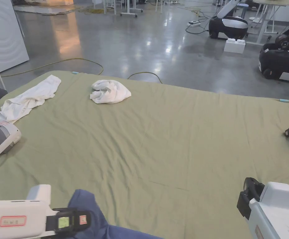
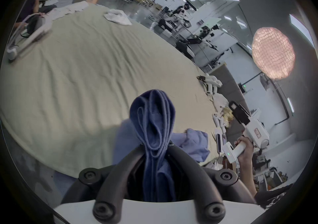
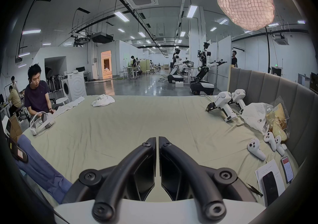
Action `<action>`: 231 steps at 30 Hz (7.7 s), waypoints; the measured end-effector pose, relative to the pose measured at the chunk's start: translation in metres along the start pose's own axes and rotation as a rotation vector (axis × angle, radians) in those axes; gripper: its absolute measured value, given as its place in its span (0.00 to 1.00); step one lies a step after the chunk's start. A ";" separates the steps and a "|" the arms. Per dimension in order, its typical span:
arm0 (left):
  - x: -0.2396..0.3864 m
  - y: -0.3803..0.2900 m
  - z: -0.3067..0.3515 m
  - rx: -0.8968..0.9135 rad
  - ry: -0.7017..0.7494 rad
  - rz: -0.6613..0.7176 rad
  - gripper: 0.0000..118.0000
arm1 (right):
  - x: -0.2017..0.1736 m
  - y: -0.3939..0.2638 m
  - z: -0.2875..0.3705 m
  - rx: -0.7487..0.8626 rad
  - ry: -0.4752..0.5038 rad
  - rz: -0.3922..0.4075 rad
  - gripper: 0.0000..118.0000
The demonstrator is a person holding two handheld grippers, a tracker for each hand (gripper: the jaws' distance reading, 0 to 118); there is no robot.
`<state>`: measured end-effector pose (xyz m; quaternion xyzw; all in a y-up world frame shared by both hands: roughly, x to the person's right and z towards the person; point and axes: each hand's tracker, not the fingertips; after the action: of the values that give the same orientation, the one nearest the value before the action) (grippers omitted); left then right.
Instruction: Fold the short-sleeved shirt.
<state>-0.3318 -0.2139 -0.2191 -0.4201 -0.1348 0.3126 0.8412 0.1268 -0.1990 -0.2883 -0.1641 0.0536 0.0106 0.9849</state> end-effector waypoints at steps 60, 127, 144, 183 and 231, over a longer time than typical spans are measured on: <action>0.018 -0.052 -0.134 -0.169 -0.039 -0.065 0.47 | 0.042 -0.008 0.015 -0.012 -0.077 -0.031 0.01; 0.116 -0.030 -0.075 -0.154 0.216 -0.299 0.07 | 0.029 -0.008 0.020 0.029 -0.033 -0.078 0.01; 0.131 -0.078 -0.177 -0.251 0.224 -0.259 0.24 | 0.037 -0.017 0.024 -0.001 -0.057 -0.084 0.01; 0.107 0.001 -0.095 0.486 0.250 -0.467 0.01 | 0.015 0.010 0.017 0.125 -0.076 -0.047 0.01; -0.081 -0.042 -0.094 -0.002 -0.093 -0.006 0.73 | -0.110 -0.166 0.016 -0.304 0.141 0.110 0.01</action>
<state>-0.3304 -0.3435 -0.2403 -0.4054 -0.1752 0.3294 0.8345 0.0258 -0.3517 -0.2080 -0.3083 0.1293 0.0610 0.9405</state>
